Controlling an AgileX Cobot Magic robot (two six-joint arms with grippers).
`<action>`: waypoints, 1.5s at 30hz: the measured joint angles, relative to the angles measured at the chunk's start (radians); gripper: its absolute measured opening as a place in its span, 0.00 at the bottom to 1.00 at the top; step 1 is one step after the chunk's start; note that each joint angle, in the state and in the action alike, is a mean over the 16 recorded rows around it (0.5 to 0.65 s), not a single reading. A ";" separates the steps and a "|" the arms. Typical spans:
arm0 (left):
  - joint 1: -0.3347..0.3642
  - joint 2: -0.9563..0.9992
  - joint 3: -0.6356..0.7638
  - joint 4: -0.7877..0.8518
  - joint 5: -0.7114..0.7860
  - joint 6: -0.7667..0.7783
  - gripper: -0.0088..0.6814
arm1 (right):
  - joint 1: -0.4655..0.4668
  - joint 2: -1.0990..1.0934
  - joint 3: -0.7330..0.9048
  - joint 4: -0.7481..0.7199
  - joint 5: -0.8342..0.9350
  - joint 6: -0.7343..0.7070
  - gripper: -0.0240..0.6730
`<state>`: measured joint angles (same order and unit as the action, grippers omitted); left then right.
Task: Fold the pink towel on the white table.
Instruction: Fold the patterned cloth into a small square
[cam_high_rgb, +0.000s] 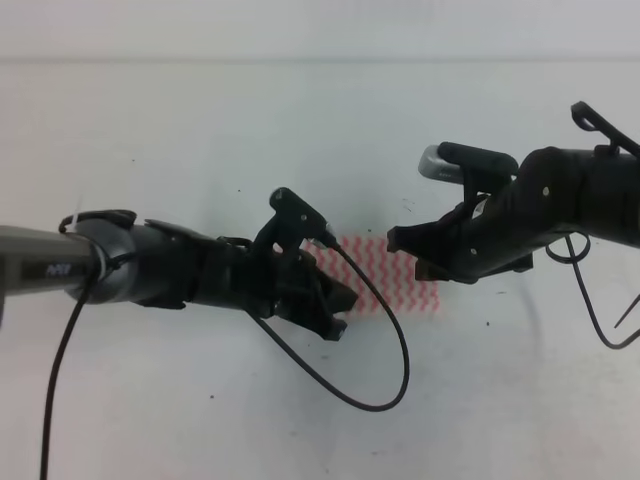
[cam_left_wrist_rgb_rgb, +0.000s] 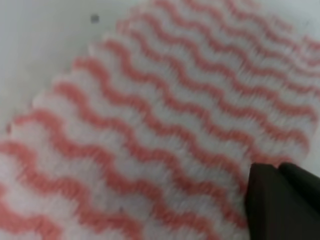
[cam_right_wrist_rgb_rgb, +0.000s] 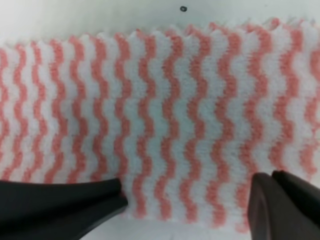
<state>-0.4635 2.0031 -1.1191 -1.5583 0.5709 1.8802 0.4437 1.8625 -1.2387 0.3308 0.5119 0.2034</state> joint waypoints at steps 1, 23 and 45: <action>0.000 0.002 0.000 0.000 0.001 0.001 0.01 | 0.000 0.000 0.000 0.000 -0.001 -0.001 0.03; -0.009 0.041 -0.002 -0.139 0.074 0.086 0.01 | -0.001 -0.001 0.000 0.010 -0.040 -0.021 0.03; -0.009 -0.068 -0.003 0.370 -0.095 -0.361 0.01 | -0.002 -0.001 0.000 0.011 -0.029 -0.023 0.03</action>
<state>-0.4722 1.9355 -1.1222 -1.1882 0.4758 1.5195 0.4420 1.8616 -1.2390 0.3423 0.4831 0.1805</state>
